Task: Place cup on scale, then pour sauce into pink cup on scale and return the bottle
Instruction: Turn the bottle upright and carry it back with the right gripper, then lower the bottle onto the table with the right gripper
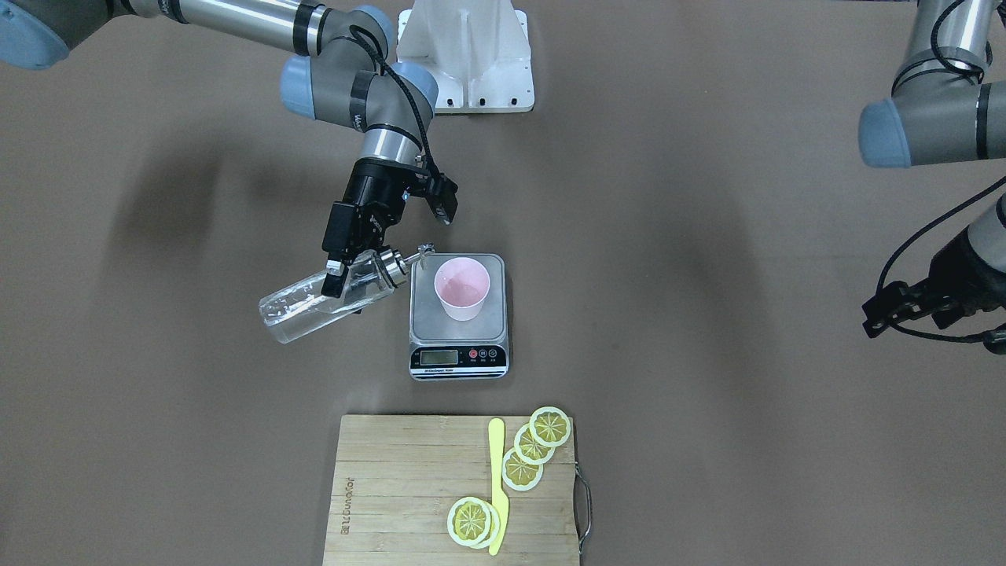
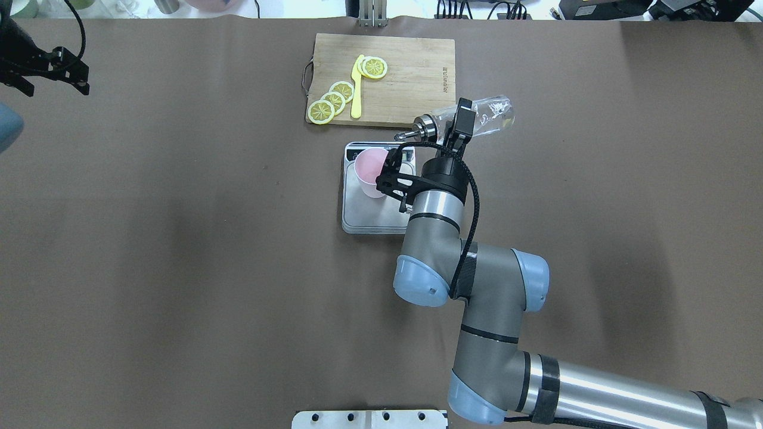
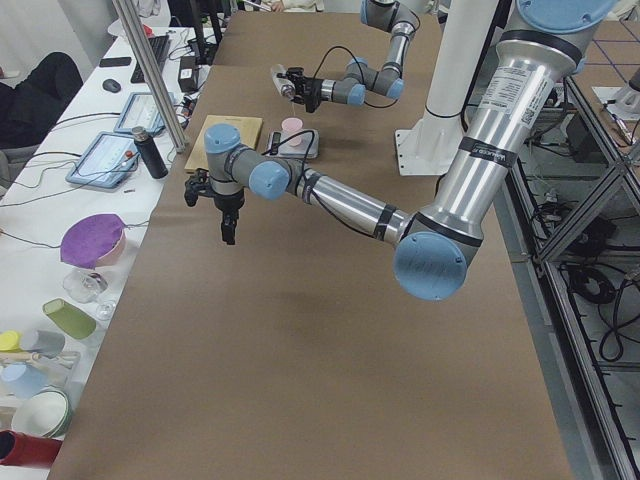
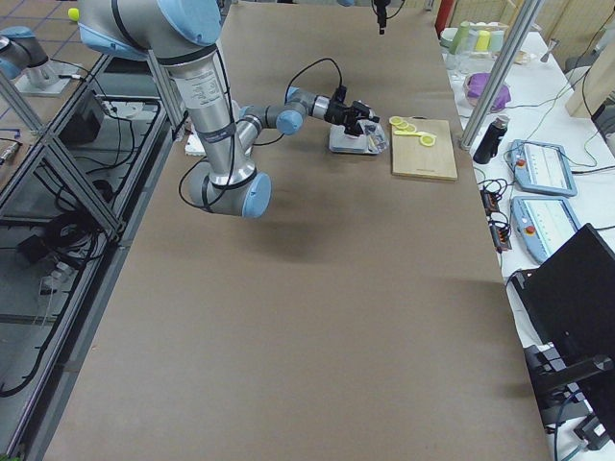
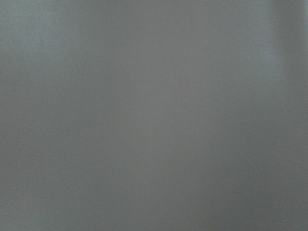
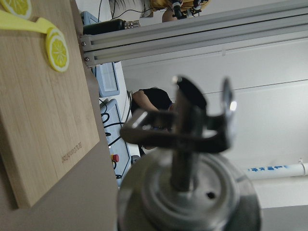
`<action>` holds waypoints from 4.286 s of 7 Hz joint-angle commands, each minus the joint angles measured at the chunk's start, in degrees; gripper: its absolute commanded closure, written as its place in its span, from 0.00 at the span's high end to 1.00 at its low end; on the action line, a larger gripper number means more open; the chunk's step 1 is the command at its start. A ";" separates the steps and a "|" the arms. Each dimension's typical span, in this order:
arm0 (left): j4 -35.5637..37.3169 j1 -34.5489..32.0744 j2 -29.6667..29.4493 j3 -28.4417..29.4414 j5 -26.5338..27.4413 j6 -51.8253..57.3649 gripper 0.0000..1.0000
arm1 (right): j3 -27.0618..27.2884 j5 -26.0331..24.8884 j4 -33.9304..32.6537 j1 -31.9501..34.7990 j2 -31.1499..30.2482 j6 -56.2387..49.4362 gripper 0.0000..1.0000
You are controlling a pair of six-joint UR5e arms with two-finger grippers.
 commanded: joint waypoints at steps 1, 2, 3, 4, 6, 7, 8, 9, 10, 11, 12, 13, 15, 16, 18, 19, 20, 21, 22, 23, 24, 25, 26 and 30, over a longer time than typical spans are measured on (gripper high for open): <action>0.00 -0.24 -0.12 -0.15 0.00 -0.12 0.98 | 9.95 12.82 0.75 3.69 -3.39 3.53 0.00; 0.00 -0.33 -0.21 -0.24 0.00 -0.20 0.98 | 14.54 20.37 0.92 6.41 -6.98 12.95 0.00; 0.09 -0.59 -0.47 -0.32 0.00 -0.20 0.98 | 16.06 23.67 5.27 7.57 -8.93 21.40 0.00; 0.09 -0.68 -0.73 -0.41 0.00 -0.29 0.98 | 16.43 27.35 12.97 9.32 -13.04 28.35 0.00; 0.43 -0.68 -0.82 -1.55 0.00 -0.64 0.98 | 15.64 31.87 29.23 11.09 -21.39 36.92 0.00; 0.52 -0.68 -0.82 -1.82 0.00 -0.82 0.98 | 15.55 32.05 32.36 11.18 -23.17 37.47 0.00; 0.53 -0.68 -0.82 -1.82 0.00 -0.82 0.98 | 14.86 35.09 33.26 11.70 -23.45 38.00 0.00; 0.44 -0.68 -0.82 -1.99 0.09 -0.82 0.98 | 12.93 37.65 33.27 12.32 -23.54 40.01 0.00; 0.70 -0.68 -0.82 -2.60 0.00 -0.91 0.98 | 10.83 38.11 33.96 12.59 -23.54 40.03 0.00; 0.79 -0.68 -0.91 -2.87 0.09 -0.91 0.98 | 10.02 40.64 34.58 13.55 -23.54 39.50 0.00; 0.79 -0.68 -0.83 -2.87 0.09 -0.99 0.98 | 9.93 44.40 34.76 14.86 -23.63 38.45 0.00; 0.79 -0.68 -0.91 -2.87 0.09 -1.00 0.98 | 9.93 46.79 36.41 15.48 -23.63 34.62 0.00; 0.79 -0.68 -1.00 -2.87 0.09 -0.91 0.98 | 5.30 55.12 46.91 18.55 -23.72 29.51 0.00; 0.79 -0.68 -0.91 -2.87 0.17 -0.99 0.98 | 1.79 55.77 51.85 18.83 -23.63 28.78 0.00; 0.79 -0.68 -0.91 -2.87 0.18 -1.00 0.98 | -0.27 55.87 55.32 18.83 -23.80 29.04 0.00; 0.79 -0.68 -0.91 -2.87 0.18 -0.91 0.98 | -0.36 56.04 56.89 18.92 -24.07 29.21 0.00; 0.79 -0.68 -0.91 -2.87 0.18 -0.99 0.98 | -0.36 57.09 57.78 18.83 -25.03 29.30 0.00; 0.79 -0.68 -1.00 -2.79 0.18 -1.00 0.98 | -0.62 57.18 58.40 18.83 -25.12 29.30 0.00; 0.79 -0.59 -1.00 -2.87 0.18 -1.00 0.98 | -0.88 57.19 58.40 18.83 -25.21 29.30 0.00; 0.79 -0.59 -1.00 -2.79 0.26 -1.00 0.98 | -1.15 57.19 58.84 18.83 -25.21 29.30 0.00; 0.88 -0.59 -1.09 -2.79 0.26 -1.00 0.98 | -1.50 57.71 58.84 18.83 -25.13 29.39 0.00; 0.88 -0.59 -1.09 -2.79 0.26 -1.00 0.98 | -1.76 57.89 58.84 18.83 -25.12 29.39 0.00; 0.88 -0.59 -1.09 -2.79 0.26 -1.00 0.98 | -1.85 58.06 58.84 18.83 -25.12 29.39 0.00; 0.79 -0.59 -1.00 -2.79 0.35 -1.00 0.98 | -2.29 59.73 58.84 18.92 -25.04 29.39 0.15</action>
